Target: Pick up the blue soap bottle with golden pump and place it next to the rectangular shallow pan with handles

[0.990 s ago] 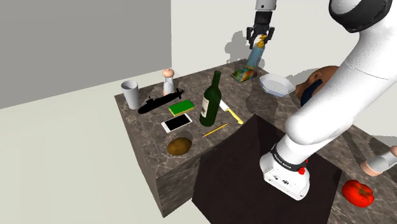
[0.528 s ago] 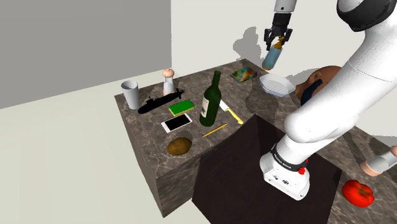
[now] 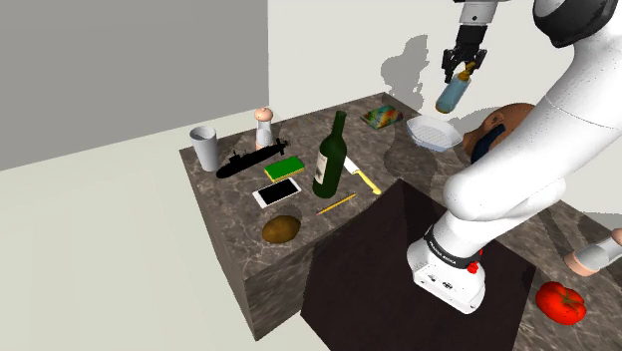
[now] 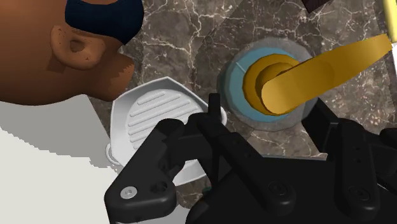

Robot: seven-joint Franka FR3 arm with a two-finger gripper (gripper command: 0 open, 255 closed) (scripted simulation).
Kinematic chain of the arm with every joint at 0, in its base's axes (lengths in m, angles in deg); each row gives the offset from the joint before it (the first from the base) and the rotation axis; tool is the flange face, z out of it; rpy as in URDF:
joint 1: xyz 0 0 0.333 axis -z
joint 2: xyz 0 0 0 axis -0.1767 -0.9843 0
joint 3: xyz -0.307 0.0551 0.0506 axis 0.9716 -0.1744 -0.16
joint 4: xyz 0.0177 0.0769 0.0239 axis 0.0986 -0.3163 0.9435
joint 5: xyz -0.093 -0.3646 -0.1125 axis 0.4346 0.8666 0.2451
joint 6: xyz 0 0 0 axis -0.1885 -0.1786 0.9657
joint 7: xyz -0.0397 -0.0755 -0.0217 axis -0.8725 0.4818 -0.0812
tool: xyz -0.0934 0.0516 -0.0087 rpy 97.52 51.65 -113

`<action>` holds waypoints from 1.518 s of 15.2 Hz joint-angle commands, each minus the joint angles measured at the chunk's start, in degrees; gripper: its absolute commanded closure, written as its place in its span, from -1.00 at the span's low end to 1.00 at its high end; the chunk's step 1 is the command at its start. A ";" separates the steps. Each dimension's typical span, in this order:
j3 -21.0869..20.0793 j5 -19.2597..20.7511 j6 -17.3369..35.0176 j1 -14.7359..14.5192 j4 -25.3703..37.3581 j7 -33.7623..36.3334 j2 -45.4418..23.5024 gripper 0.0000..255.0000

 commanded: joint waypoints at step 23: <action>0.76 -1.12 17.96 0.95 -13.45 -0.27 -4.74 1.00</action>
